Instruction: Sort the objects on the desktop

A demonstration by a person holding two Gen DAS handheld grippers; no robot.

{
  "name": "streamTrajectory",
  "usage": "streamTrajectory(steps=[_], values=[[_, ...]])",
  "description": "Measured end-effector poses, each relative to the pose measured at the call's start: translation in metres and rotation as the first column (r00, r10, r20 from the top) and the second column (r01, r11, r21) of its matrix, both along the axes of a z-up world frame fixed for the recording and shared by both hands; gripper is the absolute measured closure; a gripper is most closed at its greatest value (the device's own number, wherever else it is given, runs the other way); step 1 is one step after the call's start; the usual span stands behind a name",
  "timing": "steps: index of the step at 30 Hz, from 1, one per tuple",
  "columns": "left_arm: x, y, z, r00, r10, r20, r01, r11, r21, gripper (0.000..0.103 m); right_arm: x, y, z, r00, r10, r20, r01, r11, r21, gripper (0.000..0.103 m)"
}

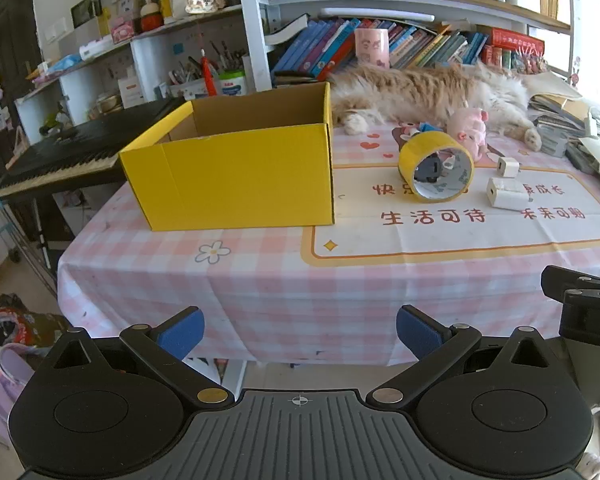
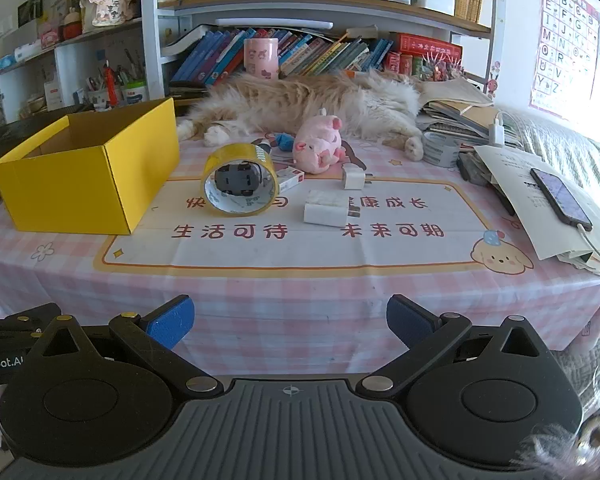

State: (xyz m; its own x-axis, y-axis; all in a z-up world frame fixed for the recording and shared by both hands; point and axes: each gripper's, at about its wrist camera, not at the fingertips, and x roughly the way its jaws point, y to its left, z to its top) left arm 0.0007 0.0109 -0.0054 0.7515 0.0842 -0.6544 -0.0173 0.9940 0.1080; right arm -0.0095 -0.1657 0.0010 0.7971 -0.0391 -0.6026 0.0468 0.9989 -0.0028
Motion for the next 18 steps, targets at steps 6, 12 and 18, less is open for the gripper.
streamTrajectory(steps=[6, 12, 18], values=[[0.0001, 0.0, 0.0005, 1.0, 0.0, -0.001, 0.0, 1.0, 0.001, 0.0, -0.0002, 0.0002, 0.0001, 1.0, -0.001, -0.001, 0.001, 1.0, 0.0, 0.0], [-0.0005, -0.0009, 0.0025, 1.0, 0.002, 0.004, -0.002, 1.0, 0.002, 0.0, 0.0, -0.0005, 0.0001, 1.0, -0.002, -0.001, 0.002, 1.0, 0.001, 0.0], [-0.0011, -0.0011, 0.0033, 1.0, 0.002, 0.006, -0.002, 1.0, 0.003, 0.0, 0.0002, -0.0009, 0.0, 1.0, 0.0, -0.002, 0.0, 1.0, 0.001, 0.0]])
